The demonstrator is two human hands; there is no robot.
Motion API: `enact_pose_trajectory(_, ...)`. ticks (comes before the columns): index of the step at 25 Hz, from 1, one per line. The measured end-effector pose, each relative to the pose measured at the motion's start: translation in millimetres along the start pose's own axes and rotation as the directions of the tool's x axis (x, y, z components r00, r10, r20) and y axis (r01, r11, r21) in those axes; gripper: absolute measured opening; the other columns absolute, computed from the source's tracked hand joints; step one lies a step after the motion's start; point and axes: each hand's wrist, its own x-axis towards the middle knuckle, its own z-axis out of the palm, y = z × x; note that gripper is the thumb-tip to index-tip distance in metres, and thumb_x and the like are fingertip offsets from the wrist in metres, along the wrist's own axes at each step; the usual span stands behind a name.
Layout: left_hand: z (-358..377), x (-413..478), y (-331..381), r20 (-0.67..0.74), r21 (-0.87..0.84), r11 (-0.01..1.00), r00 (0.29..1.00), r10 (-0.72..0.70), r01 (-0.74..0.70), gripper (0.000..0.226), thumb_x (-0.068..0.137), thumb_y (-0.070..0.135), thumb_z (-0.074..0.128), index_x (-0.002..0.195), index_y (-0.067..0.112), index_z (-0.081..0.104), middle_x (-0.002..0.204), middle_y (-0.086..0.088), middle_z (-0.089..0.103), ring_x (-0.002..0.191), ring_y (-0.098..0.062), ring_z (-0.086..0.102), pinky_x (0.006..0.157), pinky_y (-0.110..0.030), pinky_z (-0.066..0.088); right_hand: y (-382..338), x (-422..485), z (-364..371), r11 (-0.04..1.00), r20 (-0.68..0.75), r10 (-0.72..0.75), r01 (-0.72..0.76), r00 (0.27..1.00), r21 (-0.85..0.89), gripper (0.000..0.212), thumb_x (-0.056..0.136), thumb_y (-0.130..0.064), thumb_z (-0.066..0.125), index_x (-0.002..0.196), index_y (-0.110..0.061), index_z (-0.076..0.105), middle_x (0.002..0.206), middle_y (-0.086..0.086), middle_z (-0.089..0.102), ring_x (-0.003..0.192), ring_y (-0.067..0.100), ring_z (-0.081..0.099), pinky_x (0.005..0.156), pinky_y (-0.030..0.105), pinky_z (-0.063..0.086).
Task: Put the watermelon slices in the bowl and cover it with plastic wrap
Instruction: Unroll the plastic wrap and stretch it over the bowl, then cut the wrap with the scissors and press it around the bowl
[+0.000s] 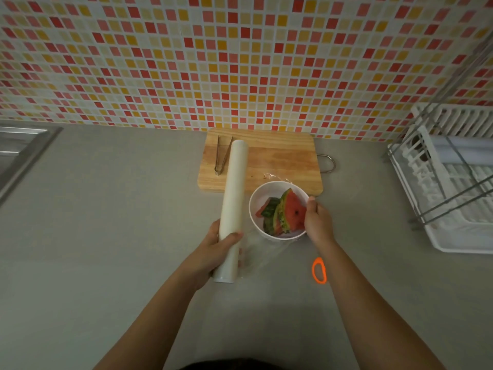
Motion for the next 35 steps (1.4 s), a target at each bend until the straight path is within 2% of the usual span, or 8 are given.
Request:
enact_pose_trajectory(7,3.2,-4.6,-2.9,-0.072,0.081,0.995,0.996,-0.051,0.057,0.055,0.074,0.025,0.074,0.119,0.015,0.044,0.110,-0.013,0.057,0.091,-0.025,0.061,0.050,-0.029,0.052,-4.6,8.2,0.5,0.999,0.001,-0.025,0.025,1.000,-0.029,0.052,0.100,-0.034,0.023,0.112,0.001,0.060,0.114,0.025,0.061,0.106,0.037,0.056,0.080,0.033,0.037)
enact_pose_trajectory(13,7.5,-10.0,-23.5,-0.233,0.393,0.919,0.964,0.128,-0.027,0.037,0.087,0.046,0.057,0.113,0.023,0.046,0.105,-0.003,0.059,0.091,-0.020,0.060,0.066,-0.037,0.059,-4.1,8.1,3.2,0.999,0.002,0.014,-0.014,1.000,-0.041,0.054,0.099,-0.037,0.021,0.115,-0.002,0.059,0.117,0.024,0.061,0.109,0.037,0.055,0.079,0.031,0.034)
enact_pose_trajectory(18,16.0,-10.0,-32.6,-0.308,0.498,0.865,0.918,0.250,-0.068,0.049,0.075,0.064,0.045,0.098,0.021,0.051,0.090,-0.001,0.061,0.084,-0.025,0.059,0.069,-0.035,0.045,-6.6,7.9,2.6,0.997,0.000,0.031,-0.031,1.000,-0.070,0.054,0.099,-0.037,0.020,0.116,-0.003,0.059,0.118,0.024,0.061,0.110,0.038,0.054,0.084,0.035,0.038)
enact_pose_trajectory(22,11.4,-3.8,-38.2,-0.279,0.538,0.835,0.911,0.304,-0.114,0.040,0.085,0.056,0.051,0.096,0.018,0.053,0.090,-0.002,0.060,0.085,-0.025,0.057,0.069,-0.033,0.041,-11.0,2.9,-3.6,0.996,0.009,0.031,-0.030,0.999,-0.083,0.056,0.099,-0.040,0.019,0.116,-0.005,0.059,0.120,0.024,0.060,0.112,0.038,0.053,0.090,0.038,0.039)
enact_pose_trajectory(25,8.8,0.2,-38.2,-0.260,0.583,0.795,0.889,0.376,-0.166,0.034,0.090,0.047,0.053,0.094,0.014,0.056,0.090,-0.001,0.057,0.084,-0.021,0.054,0.066,-0.029,0.036,-18.4,-2.6,-27.3,1.000,-0.151,-0.012,0.016,0.988,0.025,0.053,0.099,-0.040,0.022,0.110,-0.005,0.060,0.117,0.021,0.061,0.111,0.036,0.054,0.090,0.037,0.038)
enact_pose_trajectory(27,7.6,1.5,-38.0,-0.254,0.587,0.791,0.889,0.382,-0.172,0.034,0.090,0.048,0.052,0.091,0.014,0.055,0.087,0.001,0.056,0.081,-0.020,0.053,0.061,-0.025,0.035,-16.4,-13.3,-47.4,0.989,-0.208,-0.120,0.099,0.971,-0.110,0.033,0.096,-0.027,0.037,0.109,-0.005,0.057,0.113,0.020,0.062,0.105,0.036,0.056,0.082,0.033,0.038)
enact_pose_trajectory(31,3.6,0.2,-39.4,-0.244,0.577,0.798,0.895,0.373,-0.176,0.037,0.089,0.050,0.052,0.090,0.014,0.056,0.088,-0.002,0.059,0.083,-0.022,0.056,0.064,-0.029,0.037,16.8,-61.0,-57.1,0.814,0.080,-0.053,0.089,0.995,-0.574,0.026,0.084,-0.015,0.053,0.105,0.000,0.048,0.105,0.023,0.061,0.099,0.039,0.058,0.075,0.037,0.042)
enact_pose_trajectory(35,1.7,0.1,-37.6,-0.237,0.563,0.807,0.902,0.361,-0.175,0.037,0.089,0.052,0.054,0.088,0.015,0.056,0.086,-0.002,0.059,0.083,-0.023,0.056,0.065,-0.030,0.038,32.3,-87.3,-53.0,0.742,0.123,-0.002,0.084,0.992,-0.665,0.027,0.085,-0.022,0.056,0.099,0.000,0.047,0.101,0.022,0.063,0.096,0.037,0.059,0.073,0.037,0.042)
